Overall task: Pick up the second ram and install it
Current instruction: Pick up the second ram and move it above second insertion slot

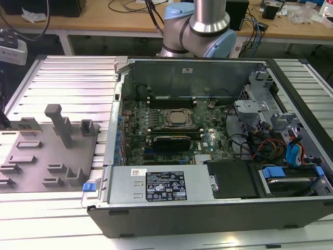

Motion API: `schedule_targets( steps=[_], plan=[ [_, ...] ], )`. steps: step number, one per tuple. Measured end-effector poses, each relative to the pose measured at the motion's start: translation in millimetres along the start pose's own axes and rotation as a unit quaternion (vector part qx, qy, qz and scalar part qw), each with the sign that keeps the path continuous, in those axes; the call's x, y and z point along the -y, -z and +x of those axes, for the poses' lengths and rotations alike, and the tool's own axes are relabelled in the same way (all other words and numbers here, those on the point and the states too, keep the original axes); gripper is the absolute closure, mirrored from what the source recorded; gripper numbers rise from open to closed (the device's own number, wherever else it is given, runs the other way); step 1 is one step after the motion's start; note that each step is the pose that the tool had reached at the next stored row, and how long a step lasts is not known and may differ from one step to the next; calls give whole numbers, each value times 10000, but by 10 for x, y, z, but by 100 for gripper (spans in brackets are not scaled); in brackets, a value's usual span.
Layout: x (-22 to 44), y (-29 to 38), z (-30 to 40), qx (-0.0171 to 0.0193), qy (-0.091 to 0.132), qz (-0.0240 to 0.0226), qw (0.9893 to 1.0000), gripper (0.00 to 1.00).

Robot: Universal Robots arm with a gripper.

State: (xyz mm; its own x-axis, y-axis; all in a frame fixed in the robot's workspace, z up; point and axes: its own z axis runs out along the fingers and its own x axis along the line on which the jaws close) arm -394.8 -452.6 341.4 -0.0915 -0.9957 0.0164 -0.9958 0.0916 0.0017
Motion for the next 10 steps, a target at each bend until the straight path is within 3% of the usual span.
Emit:
schedule_targets(
  steps=[10],
  plan=[
    [-6,124,-56,14,0,-1,10000,86]
  ],
)
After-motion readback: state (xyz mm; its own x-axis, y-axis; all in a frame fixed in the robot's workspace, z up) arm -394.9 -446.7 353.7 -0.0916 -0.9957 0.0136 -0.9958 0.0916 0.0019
